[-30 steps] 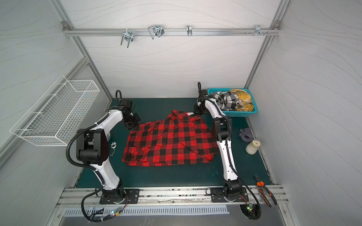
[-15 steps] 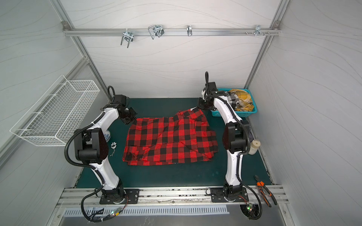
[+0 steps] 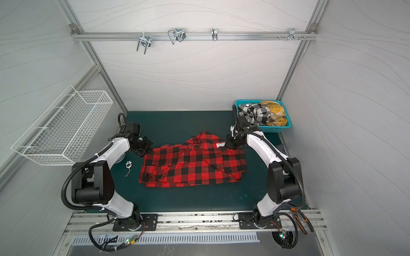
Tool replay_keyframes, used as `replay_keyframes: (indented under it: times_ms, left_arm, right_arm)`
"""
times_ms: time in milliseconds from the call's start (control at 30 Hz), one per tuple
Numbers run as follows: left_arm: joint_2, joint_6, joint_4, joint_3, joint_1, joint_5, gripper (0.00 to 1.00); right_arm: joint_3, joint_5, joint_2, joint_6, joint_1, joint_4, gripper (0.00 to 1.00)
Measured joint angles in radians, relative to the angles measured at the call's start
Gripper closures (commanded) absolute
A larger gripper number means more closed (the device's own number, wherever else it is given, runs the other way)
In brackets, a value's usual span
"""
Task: Fold and stack the long sleeve shirts
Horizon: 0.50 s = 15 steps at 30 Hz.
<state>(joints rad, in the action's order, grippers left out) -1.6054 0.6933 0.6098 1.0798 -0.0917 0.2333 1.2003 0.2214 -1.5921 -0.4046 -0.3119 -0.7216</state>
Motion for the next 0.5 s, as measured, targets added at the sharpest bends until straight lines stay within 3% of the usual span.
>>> replay_keyframes:
  times_ms: [167, 500]
  left_arm:
    - [-0.097, -0.019, -0.002, -0.042, -0.001, -0.036, 1.0]
    - [-0.092, -0.066, 0.011, -0.009, -0.006, -0.069, 1.0]
  right_arm:
    - [-0.138, -0.012, -0.063, -0.026, 0.006, 0.026, 1.0]
    - [-0.121, -0.015, -0.084, -0.042, 0.037, 0.05, 1.0]
